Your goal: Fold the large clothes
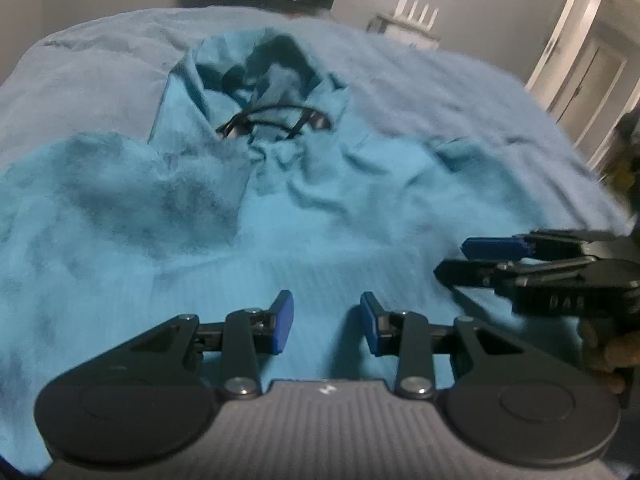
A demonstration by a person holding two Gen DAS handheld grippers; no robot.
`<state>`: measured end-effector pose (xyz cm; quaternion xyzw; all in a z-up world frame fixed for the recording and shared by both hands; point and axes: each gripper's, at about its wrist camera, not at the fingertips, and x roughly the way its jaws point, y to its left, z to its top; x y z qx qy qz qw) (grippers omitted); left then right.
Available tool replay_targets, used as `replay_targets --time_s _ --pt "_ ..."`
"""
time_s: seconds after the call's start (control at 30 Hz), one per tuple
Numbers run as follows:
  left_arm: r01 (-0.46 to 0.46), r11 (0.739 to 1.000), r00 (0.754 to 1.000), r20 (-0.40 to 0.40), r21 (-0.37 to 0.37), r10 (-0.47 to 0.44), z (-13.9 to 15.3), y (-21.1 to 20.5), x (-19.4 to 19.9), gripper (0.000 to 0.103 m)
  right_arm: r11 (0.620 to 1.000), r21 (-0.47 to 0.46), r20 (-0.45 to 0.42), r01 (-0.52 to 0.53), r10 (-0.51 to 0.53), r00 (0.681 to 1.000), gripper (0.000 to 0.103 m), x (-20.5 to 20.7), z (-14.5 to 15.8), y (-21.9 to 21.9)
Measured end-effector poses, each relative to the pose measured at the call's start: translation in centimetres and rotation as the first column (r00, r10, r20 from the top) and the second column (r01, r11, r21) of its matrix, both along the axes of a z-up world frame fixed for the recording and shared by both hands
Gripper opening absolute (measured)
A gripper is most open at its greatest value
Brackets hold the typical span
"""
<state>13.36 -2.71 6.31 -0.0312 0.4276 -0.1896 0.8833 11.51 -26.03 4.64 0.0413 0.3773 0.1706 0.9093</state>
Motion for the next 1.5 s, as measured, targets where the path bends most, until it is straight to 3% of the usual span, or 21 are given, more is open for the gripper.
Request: replay_targets --time_s 0.2,0.33,0.5,0.57,0.63,0.73,0.8,0.93,1.0,1.1,1.2,1.23,1.3,1.37,1.5 --pt "-0.046 0.994 0.999 0.005 0.095 0.046 -3.8 -0.8 5.1 0.033 0.996 -0.085 0.021 -0.007 0.009 1.0 0.057 3.6 -3.0 1.5" --pt "-0.059 0.992 0.998 0.043 0.113 0.054 -3.4 -0.2 7.5 0.033 0.996 -0.075 0.057 0.048 -0.044 0.997 0.058 5.9 -3.1 0.3" --pt "-0.025 0.999 0.994 0.111 0.027 0.022 -1.3 2.1 10.6 0.033 0.996 0.004 0.081 0.084 -0.084 0.993 0.066 9.6 -1.9 -2.5" --pt "-0.02 1.0 0.989 0.146 0.001 0.02 -0.4 3.1 11.8 0.033 0.997 0.038 0.095 0.072 -0.075 0.993 0.079 10.9 -1.3 -3.6" --pt "-0.019 0.999 0.985 0.172 -0.05 0.027 0.2 4.1 12.7 0.034 0.994 0.093 0.096 0.06 -0.069 0.993 0.082 12.7 -0.9 -4.5" --pt "-0.109 0.992 0.971 0.205 -0.068 0.121 0.8 5.6 14.6 0.042 0.979 0.197 0.077 0.059 -0.075 0.994 0.09 15.4 -0.8 -5.5" --pt "-0.157 0.98 0.968 0.178 -0.12 0.177 0.6 6.9 16.3 0.043 0.964 0.258 0.047 0.063 -0.078 0.996 0.09 17.8 -1.1 -5.9" --pt "-0.281 0.949 0.953 0.074 -0.144 0.294 -0.9 9.3 20.1 0.044 0.945 0.3 -0.027 0.131 -0.129 0.991 0.09 21.9 -2.8 -6.9" --pt "-0.313 0.932 0.948 -0.008 -0.182 0.317 -2.1 10.5 22.1 0.044 0.922 0.344 -0.073 0.179 -0.164 0.984 0.09 23.7 -4.1 -7.9" --pt "-0.303 0.921 0.953 -0.058 -0.246 0.298 -3.3 11.4 24.0 0.044 0.877 0.437 -0.113 0.2 -0.167 0.979 0.091 25.4 -5.7 -9.1" --pt "-0.262 0.931 0.965 -0.058 -0.253 0.256 -4.0 11.4 25.9 0.044 0.84 0.513 -0.098 0.175 -0.146 0.984 0.082 26.7 -6.4 -9.8" --pt "-0.251 0.936 0.968 -0.062 -0.248 0.243 -4.0 11.2 26.1 0.044 0.835 0.524 -0.096 0.169 -0.139 0.986 0.072 27.3 -6.5 -9.9" --pt "-0.241 0.936 0.97 -0.052 -0.257 0.235 -3.8 11.0 26.9 0.044 0.832 0.529 -0.094 0.166 -0.137 0.986 0.061 28.1 -6.5 -9.7" --pt "-0.243 0.922 0.97 -0.072 -0.3 0.232 -4.1 11.0 27.7 0.043 0.84 0.519 -0.088 0.156 -0.129 0.988 0.046 28.6 -6.5 -9.4" --pt "-0.174 0.919 0.985 -0.061 -0.353 0.163 -4.3 10.9 27.9 0.038 0.854 0.506 -0.043 0.122 -0.117 0.992 0.04 28.1 -6.1 -9.0"
